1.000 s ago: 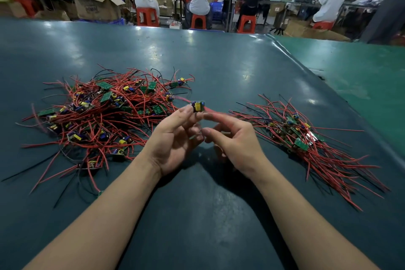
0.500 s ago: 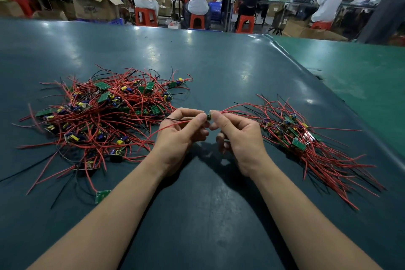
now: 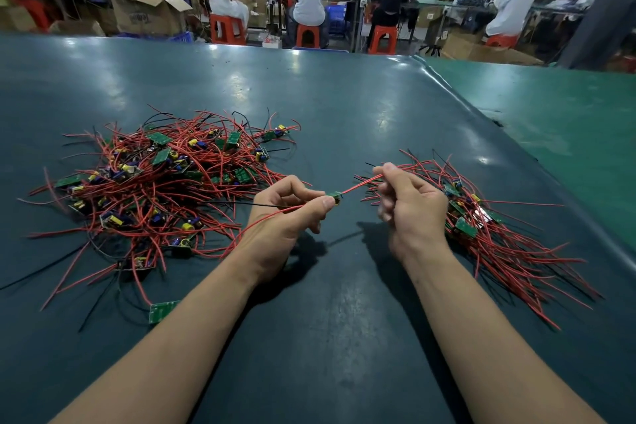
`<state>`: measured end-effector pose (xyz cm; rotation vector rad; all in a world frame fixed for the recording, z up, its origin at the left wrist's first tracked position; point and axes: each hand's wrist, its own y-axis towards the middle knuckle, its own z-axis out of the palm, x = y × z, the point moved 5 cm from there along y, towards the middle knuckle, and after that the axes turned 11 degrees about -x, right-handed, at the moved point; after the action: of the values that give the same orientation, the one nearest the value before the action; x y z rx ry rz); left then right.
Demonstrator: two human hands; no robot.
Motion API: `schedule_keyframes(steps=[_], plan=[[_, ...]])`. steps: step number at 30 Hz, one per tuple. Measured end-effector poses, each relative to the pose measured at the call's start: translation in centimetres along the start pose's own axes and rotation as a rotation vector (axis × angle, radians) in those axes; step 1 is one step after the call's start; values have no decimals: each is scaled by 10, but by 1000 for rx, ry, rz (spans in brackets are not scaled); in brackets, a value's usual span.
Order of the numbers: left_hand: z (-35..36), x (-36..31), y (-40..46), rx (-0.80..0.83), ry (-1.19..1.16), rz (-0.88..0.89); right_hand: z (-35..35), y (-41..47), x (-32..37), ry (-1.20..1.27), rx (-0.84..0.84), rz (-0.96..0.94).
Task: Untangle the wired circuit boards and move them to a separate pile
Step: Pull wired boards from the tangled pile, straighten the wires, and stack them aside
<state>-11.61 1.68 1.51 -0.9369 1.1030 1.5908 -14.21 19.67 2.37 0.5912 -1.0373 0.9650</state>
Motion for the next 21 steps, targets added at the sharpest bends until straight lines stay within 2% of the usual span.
schedule_keyframes(steps=[6, 10, 12, 14, 16, 17, 21], plan=[[2, -5, 0, -56, -218, -69, -14, 8, 6, 54, -152, -69], [-7, -12, 4, -133, -389, -142, -23, 12, 6, 140, -258, 3], [-8, -10, 5, -150, -446, -230, -15, 5, 1, -19, -112, 70], [-5, -9, 4, -146, -454, -294, 4, -16, -11, -261, 206, 103], [-2, -10, 3, -119, -446, -305, 18, -36, -21, -343, 438, 101], [-2, -12, 2, -106, -466, -305, 20, -38, -23, -313, 453, 104], [-8, -20, 1, -104, -634, -339, 10, -27, -17, -201, 277, 203]])
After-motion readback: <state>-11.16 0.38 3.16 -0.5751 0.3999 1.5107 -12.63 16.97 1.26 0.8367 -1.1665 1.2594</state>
